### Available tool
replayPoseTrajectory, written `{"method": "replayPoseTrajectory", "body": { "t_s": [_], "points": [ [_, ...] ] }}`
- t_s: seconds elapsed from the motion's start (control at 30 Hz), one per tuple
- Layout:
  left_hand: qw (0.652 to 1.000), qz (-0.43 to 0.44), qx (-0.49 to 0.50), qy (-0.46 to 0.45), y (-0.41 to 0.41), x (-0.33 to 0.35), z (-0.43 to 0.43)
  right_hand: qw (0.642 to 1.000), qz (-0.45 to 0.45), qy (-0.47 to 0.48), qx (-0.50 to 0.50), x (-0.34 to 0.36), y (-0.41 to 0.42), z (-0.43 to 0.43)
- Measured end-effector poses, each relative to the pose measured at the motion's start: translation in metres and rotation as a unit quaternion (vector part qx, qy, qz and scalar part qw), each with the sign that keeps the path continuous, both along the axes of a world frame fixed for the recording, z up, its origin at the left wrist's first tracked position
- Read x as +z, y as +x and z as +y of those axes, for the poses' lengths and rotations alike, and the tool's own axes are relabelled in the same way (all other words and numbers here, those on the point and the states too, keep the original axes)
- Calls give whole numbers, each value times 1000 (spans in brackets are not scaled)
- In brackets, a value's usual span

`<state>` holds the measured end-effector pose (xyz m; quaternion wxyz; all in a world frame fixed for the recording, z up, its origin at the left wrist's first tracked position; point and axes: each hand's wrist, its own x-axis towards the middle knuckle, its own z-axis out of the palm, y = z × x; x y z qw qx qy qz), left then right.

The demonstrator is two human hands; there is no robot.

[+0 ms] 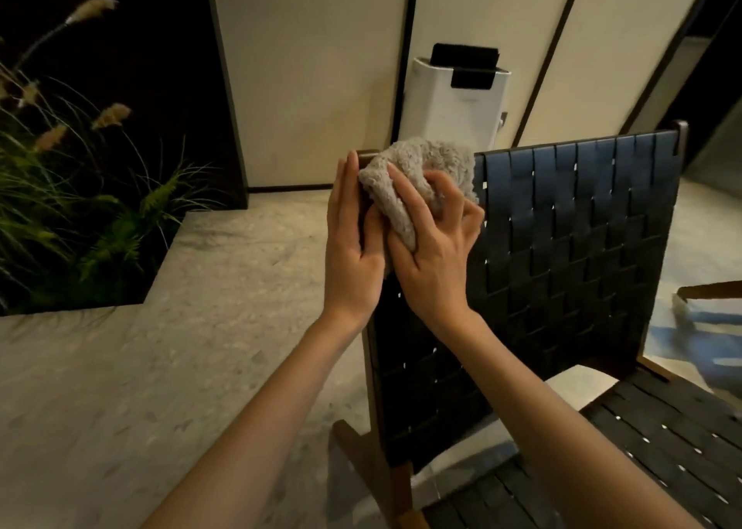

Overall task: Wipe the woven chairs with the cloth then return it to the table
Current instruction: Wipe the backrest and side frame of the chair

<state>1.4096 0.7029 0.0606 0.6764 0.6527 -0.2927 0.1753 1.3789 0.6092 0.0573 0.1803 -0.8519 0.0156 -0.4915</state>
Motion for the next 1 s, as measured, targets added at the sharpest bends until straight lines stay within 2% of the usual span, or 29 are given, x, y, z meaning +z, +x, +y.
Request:
{"method": "replayPoseTrajectory", "body": {
  "t_s": [0.13, 0.23, 0.43, 0.63, 0.73, 0.87, 0.93, 1.0],
  "points": [
    [999, -20, -1, -37, -1, -10, -5, 999, -16, -35, 15, -5, -3, -7],
    [999, -38, -5, -24, -2, -16, -6, 997, -15, -70, 16, -8, -4, -13],
    [989, -84, 89, 77, -5, -5, -4, 995, -3, -102, 6, -1, -2, -21],
    [953, -174, 170, 183, -9, 4, -6, 995, -5, -100, -2, -13, 1, -66],
    [925, -210, 198, 247, -9, 1, -10, 998, 9, -44, -34, -18, 4, -103],
    [885, -230, 252, 316, -8, -7, -14, 987, 42, 126, -86, -13, 8, -138],
    [870, -229, 277, 337, -10, -7, -17, 979, 21, 194, -52, -7, 9, -131],
    [851, -239, 300, 359, -13, -5, -20, 987, -3, 159, 19, -6, 8, -105]
  ]
}}
